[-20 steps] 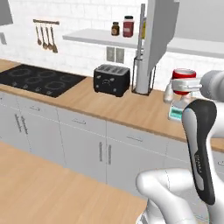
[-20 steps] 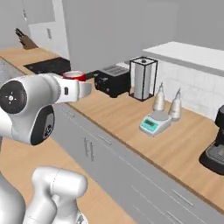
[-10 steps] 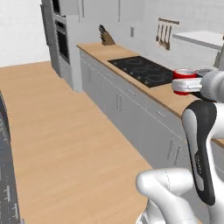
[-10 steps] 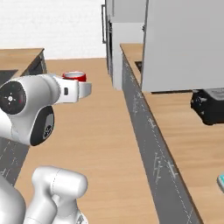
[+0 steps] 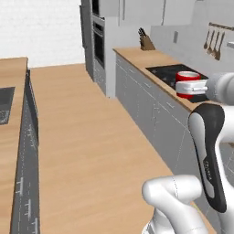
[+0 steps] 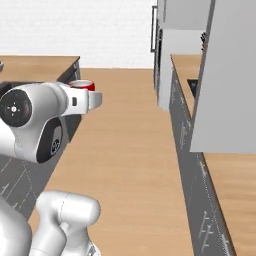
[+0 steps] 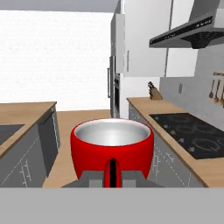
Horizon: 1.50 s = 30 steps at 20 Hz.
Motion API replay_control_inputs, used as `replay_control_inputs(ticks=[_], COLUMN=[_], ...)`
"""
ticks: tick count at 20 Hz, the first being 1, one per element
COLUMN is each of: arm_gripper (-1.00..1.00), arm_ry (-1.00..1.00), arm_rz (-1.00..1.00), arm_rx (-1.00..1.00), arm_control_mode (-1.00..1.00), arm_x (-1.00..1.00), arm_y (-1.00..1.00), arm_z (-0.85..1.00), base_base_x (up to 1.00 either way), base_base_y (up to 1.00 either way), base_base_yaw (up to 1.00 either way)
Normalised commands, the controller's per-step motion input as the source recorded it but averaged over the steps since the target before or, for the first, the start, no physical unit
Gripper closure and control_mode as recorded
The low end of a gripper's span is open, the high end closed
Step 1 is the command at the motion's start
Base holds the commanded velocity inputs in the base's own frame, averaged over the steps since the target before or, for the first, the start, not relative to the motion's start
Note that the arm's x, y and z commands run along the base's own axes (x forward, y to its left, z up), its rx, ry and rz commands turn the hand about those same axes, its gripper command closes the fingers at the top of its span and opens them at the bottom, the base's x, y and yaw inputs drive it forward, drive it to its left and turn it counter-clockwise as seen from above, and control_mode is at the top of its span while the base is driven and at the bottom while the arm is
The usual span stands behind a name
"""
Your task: Gather all objects into one cabinet and sort the glasses and bowls to opposite sides.
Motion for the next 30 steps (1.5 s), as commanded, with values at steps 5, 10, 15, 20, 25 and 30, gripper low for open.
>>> replay_control_inputs(ticks=[5,10,15,20,25,30], arm_gripper=[1.0,1.0,1.0,1.0,1.0,1.0], arm_ry=[0.0,0.0,0.0,0.0,0.0,0.0], arm_rz=[0.0,0.0,0.0,0.0,0.0,0.0], arm_rx=[0.0,0.0,0.0,0.0,0.0,0.0], arm_control_mode=[1.0,1.0,1.0,1.0,1.0,1.0], arm_x=[0.0,0.0,0.0,0.0,0.0,0.0], arm_y=[0.0,0.0,0.0,0.0,0.0,0.0], arm_z=[0.0,0.0,0.0,0.0,0.0,0.0], base_base_x=[1.0,1.0,1.0,1.0,1.0,1.0], base_base_y=[0.19,0.07,0.11,0.18,0.21,0.21], base_base_yaw=[0.17,0.12,0.1,0.09,0.07,0.01])
